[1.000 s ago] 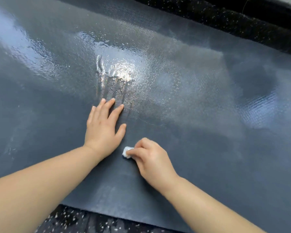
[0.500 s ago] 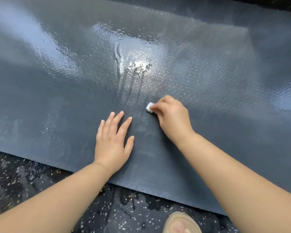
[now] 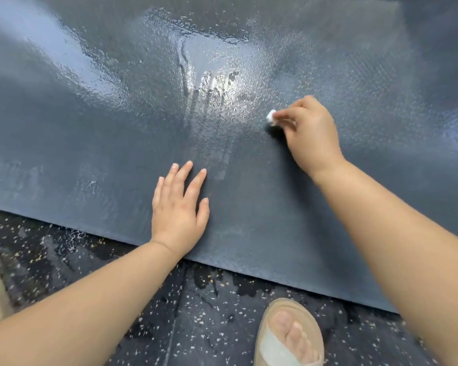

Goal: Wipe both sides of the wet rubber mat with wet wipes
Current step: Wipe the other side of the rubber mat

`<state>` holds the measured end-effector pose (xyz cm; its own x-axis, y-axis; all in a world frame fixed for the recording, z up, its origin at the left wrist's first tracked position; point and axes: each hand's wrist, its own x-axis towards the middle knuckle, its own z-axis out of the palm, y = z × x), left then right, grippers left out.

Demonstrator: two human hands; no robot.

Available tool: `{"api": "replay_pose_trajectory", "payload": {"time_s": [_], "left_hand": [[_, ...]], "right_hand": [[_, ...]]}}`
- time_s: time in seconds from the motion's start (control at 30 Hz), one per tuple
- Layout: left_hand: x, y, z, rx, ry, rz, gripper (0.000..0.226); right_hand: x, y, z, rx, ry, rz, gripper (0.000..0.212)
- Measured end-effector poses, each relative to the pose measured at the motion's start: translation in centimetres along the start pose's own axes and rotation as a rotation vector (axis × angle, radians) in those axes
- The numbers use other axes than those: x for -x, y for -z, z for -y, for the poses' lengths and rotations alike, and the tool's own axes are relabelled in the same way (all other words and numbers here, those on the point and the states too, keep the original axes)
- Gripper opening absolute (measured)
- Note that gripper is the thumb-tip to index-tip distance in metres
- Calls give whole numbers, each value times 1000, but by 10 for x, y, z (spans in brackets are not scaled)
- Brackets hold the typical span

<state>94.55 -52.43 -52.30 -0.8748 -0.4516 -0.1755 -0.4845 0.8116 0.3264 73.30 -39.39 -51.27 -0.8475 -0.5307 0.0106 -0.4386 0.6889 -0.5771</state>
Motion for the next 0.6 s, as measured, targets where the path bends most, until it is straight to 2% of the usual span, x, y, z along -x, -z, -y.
{"api": "replay_pose_trajectory", "payload": {"time_s": [0.1, 0.23, 0.33, 0.43, 0.5, 0.6], "left_hand": [[-1, 0, -1, 5, 11, 17, 52], [-1, -2, -2, 13, 19, 17, 53], [0, -3, -3, 20, 24, 7, 53], [1, -2, -2, 19, 22, 9, 53], [1, 0, -1, 18, 26, 28, 52], [3, 2, 1, -3, 18, 51, 50]], "right_hand": [[7, -3, -8, 67, -15, 55, 17], [90, -11, 18, 18, 114, 113, 13], [153, -17, 36, -105, 202, 294, 19], [165, -16, 40, -171, 214, 421, 12], [142, -13, 36, -202, 210, 360, 11], [82, -8, 33, -154, 126, 155, 11]]}}
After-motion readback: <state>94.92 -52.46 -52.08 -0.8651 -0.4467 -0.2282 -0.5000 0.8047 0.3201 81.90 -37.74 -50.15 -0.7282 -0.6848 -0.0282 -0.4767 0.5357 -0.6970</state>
